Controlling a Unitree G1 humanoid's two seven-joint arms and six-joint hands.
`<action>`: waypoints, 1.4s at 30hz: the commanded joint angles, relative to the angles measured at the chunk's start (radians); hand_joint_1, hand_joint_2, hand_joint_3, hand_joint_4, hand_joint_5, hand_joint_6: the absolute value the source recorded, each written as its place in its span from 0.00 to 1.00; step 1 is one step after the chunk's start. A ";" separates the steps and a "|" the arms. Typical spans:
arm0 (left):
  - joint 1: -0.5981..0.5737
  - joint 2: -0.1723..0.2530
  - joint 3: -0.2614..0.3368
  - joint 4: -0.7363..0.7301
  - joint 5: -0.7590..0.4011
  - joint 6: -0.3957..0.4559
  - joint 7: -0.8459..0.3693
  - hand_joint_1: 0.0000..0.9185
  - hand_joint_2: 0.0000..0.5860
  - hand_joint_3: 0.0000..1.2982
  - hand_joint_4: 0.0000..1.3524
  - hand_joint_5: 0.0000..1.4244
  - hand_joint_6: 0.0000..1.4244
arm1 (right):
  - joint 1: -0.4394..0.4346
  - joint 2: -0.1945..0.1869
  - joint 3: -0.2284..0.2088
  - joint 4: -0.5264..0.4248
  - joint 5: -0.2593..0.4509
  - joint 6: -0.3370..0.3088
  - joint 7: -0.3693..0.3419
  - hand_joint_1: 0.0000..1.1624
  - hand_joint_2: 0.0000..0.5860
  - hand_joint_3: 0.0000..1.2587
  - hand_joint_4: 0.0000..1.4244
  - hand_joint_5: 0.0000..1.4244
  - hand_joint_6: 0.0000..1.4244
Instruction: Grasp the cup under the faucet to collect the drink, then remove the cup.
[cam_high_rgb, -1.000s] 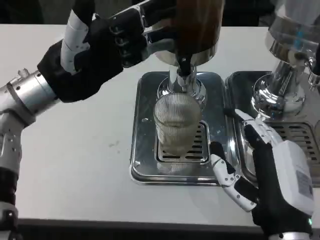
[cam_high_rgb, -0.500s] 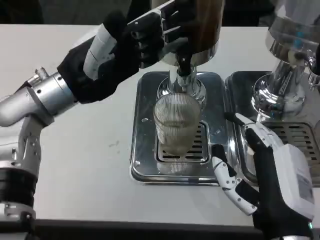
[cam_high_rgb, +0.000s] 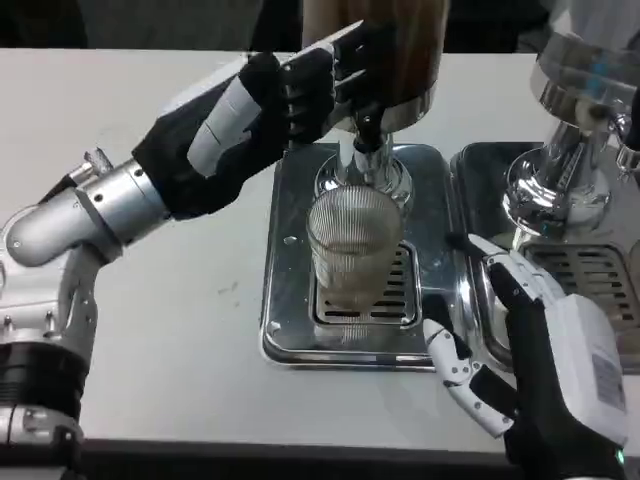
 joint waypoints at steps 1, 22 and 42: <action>-0.013 -0.002 -0.015 0.043 0.032 -0.043 0.004 0.00 0.04 0.04 0.00 0.03 0.03 | 0.005 -0.007 -0.001 -0.013 0.008 -0.002 0.001 0.37 0.75 0.22 0.17 0.12 0.07; -0.031 0.012 -0.072 0.114 0.129 -0.176 0.036 0.00 0.05 0.05 0.00 0.04 0.04 | 0.038 -0.010 -0.006 -0.049 0.016 0.008 0.015 0.37 0.75 0.22 0.18 0.12 0.07; -0.034 0.041 -0.171 0.149 0.249 -0.395 0.119 0.00 0.05 0.05 0.00 0.04 0.04 | 0.049 -0.018 -0.014 -0.071 0.021 0.012 0.027 0.37 0.76 0.22 0.19 0.12 0.08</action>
